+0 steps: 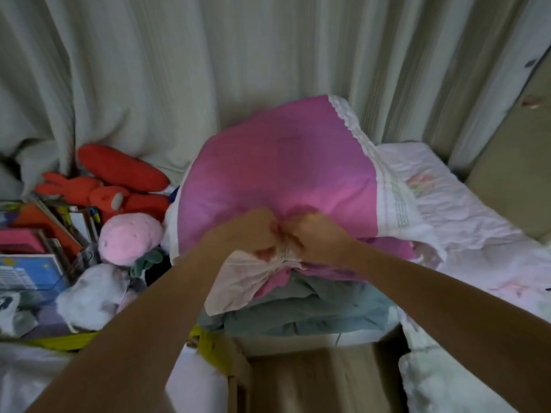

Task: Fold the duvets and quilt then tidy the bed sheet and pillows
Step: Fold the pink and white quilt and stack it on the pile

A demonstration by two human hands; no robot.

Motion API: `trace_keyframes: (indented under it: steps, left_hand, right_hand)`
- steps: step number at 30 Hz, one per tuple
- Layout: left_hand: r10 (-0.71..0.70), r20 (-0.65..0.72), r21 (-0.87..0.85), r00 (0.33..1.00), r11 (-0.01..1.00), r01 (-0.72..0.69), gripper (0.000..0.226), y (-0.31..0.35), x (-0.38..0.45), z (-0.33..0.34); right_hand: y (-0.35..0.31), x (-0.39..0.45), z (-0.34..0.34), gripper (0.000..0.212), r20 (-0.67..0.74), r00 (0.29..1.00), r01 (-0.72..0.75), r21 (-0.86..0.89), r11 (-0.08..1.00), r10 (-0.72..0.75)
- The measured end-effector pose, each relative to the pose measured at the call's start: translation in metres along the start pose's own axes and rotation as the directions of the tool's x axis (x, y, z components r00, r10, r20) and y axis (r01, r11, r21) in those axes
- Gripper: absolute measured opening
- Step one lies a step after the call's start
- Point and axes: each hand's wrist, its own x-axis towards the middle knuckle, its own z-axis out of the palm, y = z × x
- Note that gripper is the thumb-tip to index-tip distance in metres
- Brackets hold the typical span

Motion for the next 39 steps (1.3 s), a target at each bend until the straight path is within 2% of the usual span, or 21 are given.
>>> trace_keyframes:
  steps: [1, 2, 3, 4, 5, 6, 9, 12, 14, 16, 19, 22, 24, 26, 28, 29, 31, 34, 36, 39]
  left_hand:
    - [0.054, -0.184, -0.083, 0.981, 0.994, -0.07, 0.011, 0.011, 0.006, -0.016]
    - [0.094, -0.402, -0.082, 0.911, 0.987, -0.138, 0.015, 0.021, 0.015, -0.031]
    - [0.1, -0.592, -0.059, 0.8, 0.984, -0.166, 0.018, 0.028, 0.023, -0.042]
    - [0.097, -0.716, -0.03, 0.691, 0.985, -0.168, 0.021, 0.033, 0.034, -0.049]
    - [0.099, -0.777, 0.014, 0.621, 0.99, -0.139, 0.024, 0.037, 0.046, -0.054]
    - [0.121, -0.787, 0.078, 0.605, 0.992, -0.098, 0.028, 0.039, 0.056, -0.059]
    - [0.115, -0.756, 0.218, 0.645, 0.972, 0.082, 0.045, 0.051, 0.089, -0.089]
    - [0.008, -0.739, 0.302, 0.674, 0.898, 0.321, 0.071, 0.041, 0.114, -0.102]
    - [-0.154, -0.722, 0.168, 0.674, 0.906, 0.388, 0.089, 0.028, 0.126, -0.079]
    - [-0.299, -0.663, -0.049, 0.687, 0.932, 0.359, 0.1, 0.011, 0.14, -0.022]
    - [-0.325, -0.534, -0.147, 0.781, 0.945, 0.293, 0.109, -0.001, 0.136, 0.065]
    - [-0.338, -0.462, -0.083, 0.82, 0.937, 0.34, 0.112, -0.011, 0.141, 0.086]
    - [-0.287, -0.518, -0.004, 0.806, 0.943, 0.333, 0.11, -0.007, 0.14, 0.071]
    - [-0.12, -0.626, 0.118, 0.77, 0.962, 0.245, 0.101, -0.003, 0.144, 0.052]
    - [0.069, -0.678, 0.248, 0.732, 0.959, 0.139, 0.089, 0.002, 0.154, 0.028]
    - [0.116, -0.684, 0.282, 0.72, 0.953, 0.114, 0.087, 0.007, 0.163, 0.012]
    - [0.137, -0.715, 0.294, 0.686, 0.949, 0.117, 0.086, 0.019, 0.186, -0.027]
    - [0.111, -0.747, 0.298, 0.656, 0.937, 0.181, 0.081, 0.028, 0.228, -0.075]
    - [0.056, -0.717, 0.269, 0.694, 0.942, 0.202, 0.084, 0.023, 0.257, -0.073]
    - [-0.005, -0.576, 0.233, 0.818, 0.957, 0.17, 0.1, 0.008, 0.285, -0.031]
  right_hand:
    - [0.013, 0.008, -0.019, 0.027, -0.124, 0.99, -0.07, -0.023, 0.997, 0.067]
    - [0.029, 0.016, -0.033, 0.025, -0.219, 0.966, -0.148, -0.051, 0.988, 0.134]
    - [0.042, 0.024, -0.05, 0.021, -0.253, 0.943, -0.24, -0.058, 0.969, 0.218]
    - [0.06, 0.032, -0.062, 0.018, -0.258, 0.922, -0.315, -0.072, 0.946, 0.288]
    - [0.078, 0.04, -0.074, 0.016, -0.235, 0.907, -0.379, -0.091, 0.921, 0.35]
    - [0.094, 0.045, -0.081, 0.017, -0.184, 0.902, -0.417, -0.132, 0.899, 0.391]
    - [0.137, 0.064, -0.101, 0.042, 0.003, 0.849, -0.503, -0.302, 0.81, 0.528]
    - [0.16, 0.077, -0.098, 0.074, 0.122, 0.721, -0.626, -0.304, 0.718, 0.682]
    - [0.172, 0.069, -0.071, 0.083, 0.238, 0.589, -0.732, -0.249, 0.634, 0.773]
    - [0.177, 0.048, -0.024, 0.085, 0.274, 0.521, -0.786, -0.216, 0.58, 0.808]
    - [0.163, 0.001, 0.032, 0.087, 0.286, 0.531, -0.769, -0.234, 0.595, 0.798]
    - [0.158, -0.022, 0.047, 0.091, 0.252, 0.535, -0.76, -0.273, 0.589, 0.806]
    - [0.159, -0.02, 0.037, 0.088, 0.252, 0.525, -0.773, -0.259, 0.579, 0.813]
    - [0.163, -0.008, 0.021, 0.087, 0.195, 0.543, -0.782, -0.235, 0.577, 0.816]
    - [0.171, 0.01, 0.002, 0.087, 0.091, 0.574, -0.792, -0.191, 0.58, 0.814]
    - [0.178, 0.021, -0.008, 0.082, 0.039, 0.577, -0.801, -0.166, 0.575, 0.816]
    - [0.199, 0.054, -0.025, 0.073, -0.005, 0.58, -0.81, -0.114, 0.576, 0.815]
    - [0.235, 0.103, -0.032, 0.072, 0.026, 0.593, -0.801, -0.091, 0.592, 0.805]
    - [0.255, 0.113, -0.006, 0.073, 0.058, 0.616, -0.778, -0.111, 0.618, 0.786]
    - [0.268, 0.095, 0.05, 0.079, 0.158, 0.645, -0.729, -0.165, 0.664, 0.747]
